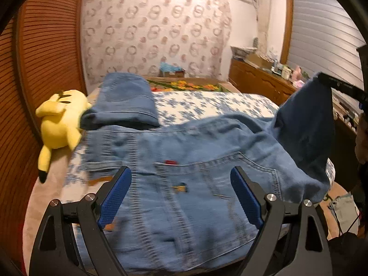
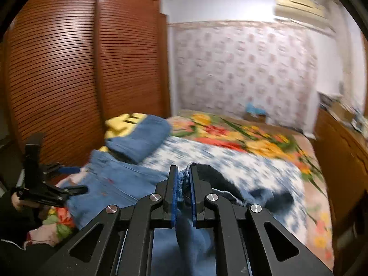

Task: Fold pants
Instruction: 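Grasp the jeans leg hem with the right tool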

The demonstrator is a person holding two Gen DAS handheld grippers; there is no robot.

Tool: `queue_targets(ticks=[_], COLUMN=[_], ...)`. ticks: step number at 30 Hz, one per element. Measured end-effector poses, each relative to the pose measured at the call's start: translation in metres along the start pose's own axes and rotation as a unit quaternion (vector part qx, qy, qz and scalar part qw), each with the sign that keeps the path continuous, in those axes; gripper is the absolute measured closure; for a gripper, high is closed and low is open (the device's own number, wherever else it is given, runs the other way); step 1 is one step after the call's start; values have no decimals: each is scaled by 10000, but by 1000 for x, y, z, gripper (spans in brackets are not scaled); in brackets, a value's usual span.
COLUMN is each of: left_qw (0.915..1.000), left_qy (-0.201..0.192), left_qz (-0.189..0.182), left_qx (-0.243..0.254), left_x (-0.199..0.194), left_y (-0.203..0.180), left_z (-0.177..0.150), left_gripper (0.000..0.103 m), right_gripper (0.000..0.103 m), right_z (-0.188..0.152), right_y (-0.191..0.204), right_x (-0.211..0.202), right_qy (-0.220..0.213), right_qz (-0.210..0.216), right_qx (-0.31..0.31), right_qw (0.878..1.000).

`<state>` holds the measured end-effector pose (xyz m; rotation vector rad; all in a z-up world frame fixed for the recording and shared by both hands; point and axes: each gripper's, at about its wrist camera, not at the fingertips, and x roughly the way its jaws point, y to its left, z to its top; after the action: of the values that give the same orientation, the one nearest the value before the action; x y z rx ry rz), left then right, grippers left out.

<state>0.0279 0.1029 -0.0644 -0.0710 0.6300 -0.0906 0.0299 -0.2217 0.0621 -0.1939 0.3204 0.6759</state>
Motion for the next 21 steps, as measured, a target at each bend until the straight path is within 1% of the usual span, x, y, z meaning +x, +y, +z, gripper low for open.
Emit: queue_targets(ticks=[6,7,9,10,11,13,14,15,16,18,21], left_qw=[9994,9993,9991,9991,9990,9990,9990,9990,9990,9992,9995], left_qy=[-120,-123,-134,-137,-141,-147,-148,-143,-138,-122,-68], left_qz=[242,265,303,312,318,317,312,302,287,236,160], left_qx=[-196,-216,-257,-266,-274,-293,-299,-313,-320,-313,-250], left_x=[-16,-17,-19,-19,-19,-18,-18,-17,-16,-12,-6], left_y=[29,32,38,39,41,42,43,42,42,40,34], left_z=[0,0,-2,-2,-2,-3,-4,-4,-4,-4,-4], left_gripper=[15,15,15,15,15,15,15,15,15,15,15], right_gripper=[94,94,94,88,84,81,74,71,68,68,68], right_z=[36,39,40,40,39,42,41,40,38,39,33], right_y=[53,63,71,73,74,66,61,53,55,60,65], right_x=[39,46,60,66,70,83,88,87,88,87,74], right_qy=[-61,5,176,259,309,348,396,448,485,537,650], right_qz=[823,908,983,1007,991,894,860,819,757,641,439], right_qx=[-468,-588,-704,-727,-769,-804,-763,-726,-710,-680,-613], right_qw=[9955,9941,9925,9919,9916,9921,9926,9930,9934,9942,9950])
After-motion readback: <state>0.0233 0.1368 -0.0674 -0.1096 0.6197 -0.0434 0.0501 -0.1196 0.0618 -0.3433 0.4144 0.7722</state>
